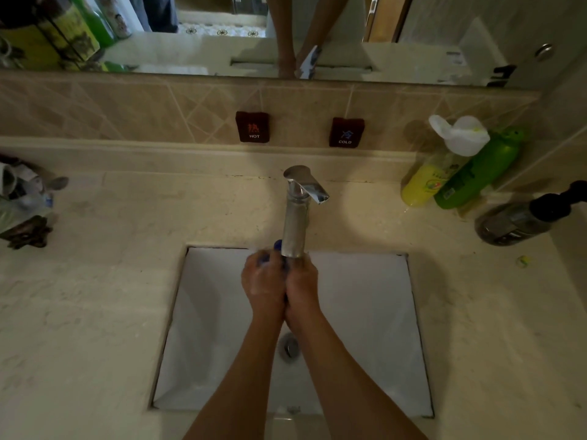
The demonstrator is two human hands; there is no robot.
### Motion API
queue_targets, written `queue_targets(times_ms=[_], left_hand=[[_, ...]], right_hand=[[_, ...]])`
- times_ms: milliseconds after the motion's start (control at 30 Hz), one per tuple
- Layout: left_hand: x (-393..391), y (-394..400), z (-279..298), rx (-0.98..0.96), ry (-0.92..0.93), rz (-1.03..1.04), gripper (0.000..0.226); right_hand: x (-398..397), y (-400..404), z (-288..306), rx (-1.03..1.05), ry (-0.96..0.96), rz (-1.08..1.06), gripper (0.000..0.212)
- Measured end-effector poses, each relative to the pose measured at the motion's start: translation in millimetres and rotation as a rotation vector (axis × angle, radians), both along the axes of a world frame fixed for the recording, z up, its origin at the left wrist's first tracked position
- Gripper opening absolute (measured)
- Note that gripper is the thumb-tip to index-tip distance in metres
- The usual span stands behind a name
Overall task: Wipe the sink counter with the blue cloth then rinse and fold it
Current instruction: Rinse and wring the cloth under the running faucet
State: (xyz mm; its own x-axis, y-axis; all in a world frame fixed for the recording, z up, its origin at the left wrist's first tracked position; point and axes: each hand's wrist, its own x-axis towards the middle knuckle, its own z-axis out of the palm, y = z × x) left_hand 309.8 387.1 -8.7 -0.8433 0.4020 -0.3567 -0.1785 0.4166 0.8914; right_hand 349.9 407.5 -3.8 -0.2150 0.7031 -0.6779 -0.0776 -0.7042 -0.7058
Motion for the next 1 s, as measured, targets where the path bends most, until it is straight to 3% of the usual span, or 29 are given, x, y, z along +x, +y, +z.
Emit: queue_targets(times_ms=[100,200,267,367,433,500,567,667,767,900,1000], left_hand=[[-10.5,6.7,1.4,-0.116,0.170,-0.053,0.031],[-13.3,11.1,-4.6,-0.148,0.221,-0.123,0.039],[-14.2,13.3,-8.0,-0.183,0.210,-0.200,0.041],[-13.4,9.4,-14.7,-0.202,0.150,-0.282,0.043],[-8.8,5.3,-16.7,-0.189,0.054,-0.227,0.039],[-2.2,0.3,-18.3,-0.119,-0.107,-0.151,0.028],[8.8,-9.0,-14.7,0.006,-0.247,-0.097,0.014],[27.8,-27.4,-6.8,0.233,-0.410,0.002,0.026],[28.0,-39.2,-3.9,0.430,-0.515,0.148,0.026],[13.5,-43.5,-6.1,0.430,-0.609,0.298,0.021],[13.0,-35.9,-10.4,0.400,-0.636,0.217,0.027]], right_hand=[[-2.5,-3.0,-1.4,-0.013,-0.014,0.012,0.020],[-1.2,-3.4,-1.6,0.003,-0.050,0.032,0.024],[0.9,-2.8,-3.6,0.032,-0.160,0.042,0.022],[7.6,-1.6,-10.3,0.243,-0.382,0.227,0.018],[11.1,1.6,-12.9,0.256,-0.421,0.324,0.026],[14.9,7.9,-12.8,0.199,-0.335,0.284,0.020],[18.3,14.0,-14.5,0.134,-0.158,0.097,0.020],[17.8,14.4,-13.3,0.017,0.129,-0.131,0.025],[21.1,13.7,-21.8,0.048,0.096,-0.153,0.011],[39.9,19.7,-24.5,0.208,-0.178,-0.012,0.026],[41.1,20.1,-19.0,-0.013,-0.031,-0.076,0.025]])
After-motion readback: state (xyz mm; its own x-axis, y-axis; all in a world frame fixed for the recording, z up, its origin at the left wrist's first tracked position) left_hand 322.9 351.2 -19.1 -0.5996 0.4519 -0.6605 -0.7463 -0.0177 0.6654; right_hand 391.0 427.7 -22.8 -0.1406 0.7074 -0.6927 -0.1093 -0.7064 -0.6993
